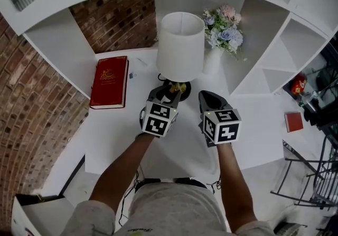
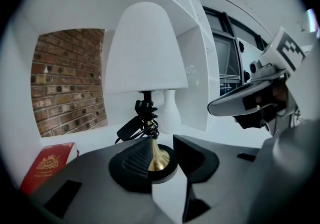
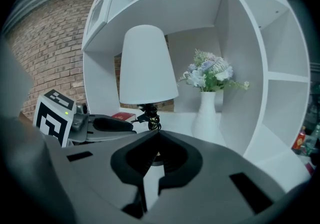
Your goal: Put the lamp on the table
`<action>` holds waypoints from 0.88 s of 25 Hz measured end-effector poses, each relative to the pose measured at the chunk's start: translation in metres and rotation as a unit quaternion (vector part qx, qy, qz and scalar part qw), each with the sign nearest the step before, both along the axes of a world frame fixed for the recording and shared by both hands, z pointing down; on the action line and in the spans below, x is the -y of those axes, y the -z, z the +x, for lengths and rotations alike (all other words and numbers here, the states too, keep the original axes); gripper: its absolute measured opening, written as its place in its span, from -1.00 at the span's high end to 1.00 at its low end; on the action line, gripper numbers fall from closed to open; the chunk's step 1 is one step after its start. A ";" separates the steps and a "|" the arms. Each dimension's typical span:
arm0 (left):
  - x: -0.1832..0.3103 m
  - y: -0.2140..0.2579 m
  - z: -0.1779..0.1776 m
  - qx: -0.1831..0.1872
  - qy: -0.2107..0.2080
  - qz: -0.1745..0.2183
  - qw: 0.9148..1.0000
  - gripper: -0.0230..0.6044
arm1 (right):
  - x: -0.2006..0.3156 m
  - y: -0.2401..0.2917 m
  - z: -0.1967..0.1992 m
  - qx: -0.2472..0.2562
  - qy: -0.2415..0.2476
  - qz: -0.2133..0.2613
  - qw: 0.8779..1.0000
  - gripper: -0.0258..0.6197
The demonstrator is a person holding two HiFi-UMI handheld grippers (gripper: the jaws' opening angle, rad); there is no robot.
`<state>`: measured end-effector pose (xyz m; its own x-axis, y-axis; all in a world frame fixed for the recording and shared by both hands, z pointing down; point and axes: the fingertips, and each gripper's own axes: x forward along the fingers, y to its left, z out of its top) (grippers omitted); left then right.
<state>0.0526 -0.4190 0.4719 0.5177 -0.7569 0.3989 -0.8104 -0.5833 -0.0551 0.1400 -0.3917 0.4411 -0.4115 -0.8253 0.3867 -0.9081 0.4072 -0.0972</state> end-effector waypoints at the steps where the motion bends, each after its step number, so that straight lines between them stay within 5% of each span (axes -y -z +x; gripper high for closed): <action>1: -0.003 0.003 0.000 0.001 -0.001 0.000 1.000 0.53 | -0.001 0.003 -0.001 0.005 -0.001 0.000 1.000 0.91; 10: -0.026 0.030 -0.019 -0.004 -0.004 0.004 1.000 0.63 | -0.011 0.021 -0.009 0.053 -0.006 -0.004 0.999 0.91; 22: -0.045 0.077 -0.082 -0.029 0.056 0.013 0.998 0.77 | -0.018 0.046 -0.027 0.043 0.013 0.021 0.999 0.91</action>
<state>-0.0294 -0.3741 0.3951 0.4507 -0.8214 0.3495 -0.8728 -0.4876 -0.0206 0.1126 -0.3735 0.3952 -0.4626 -0.8290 0.3142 -0.8865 0.4352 -0.1569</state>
